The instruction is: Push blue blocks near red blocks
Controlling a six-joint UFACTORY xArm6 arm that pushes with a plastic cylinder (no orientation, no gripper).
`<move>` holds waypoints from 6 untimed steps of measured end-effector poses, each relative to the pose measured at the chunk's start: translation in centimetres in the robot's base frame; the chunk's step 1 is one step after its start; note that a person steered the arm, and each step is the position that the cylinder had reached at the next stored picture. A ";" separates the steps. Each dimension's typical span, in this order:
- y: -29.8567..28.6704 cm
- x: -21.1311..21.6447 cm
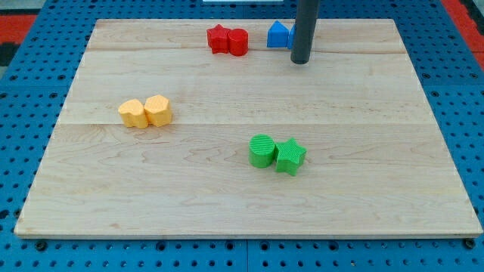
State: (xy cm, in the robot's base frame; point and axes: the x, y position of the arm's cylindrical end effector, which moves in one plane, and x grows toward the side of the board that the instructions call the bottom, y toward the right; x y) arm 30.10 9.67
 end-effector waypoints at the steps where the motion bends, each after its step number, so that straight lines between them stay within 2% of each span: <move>1: 0.0 -0.3; 2: 2.5 -3.8; 4: 9.0 -5.7; 5: 7.6 -8.3; 6: 1.3 -8.3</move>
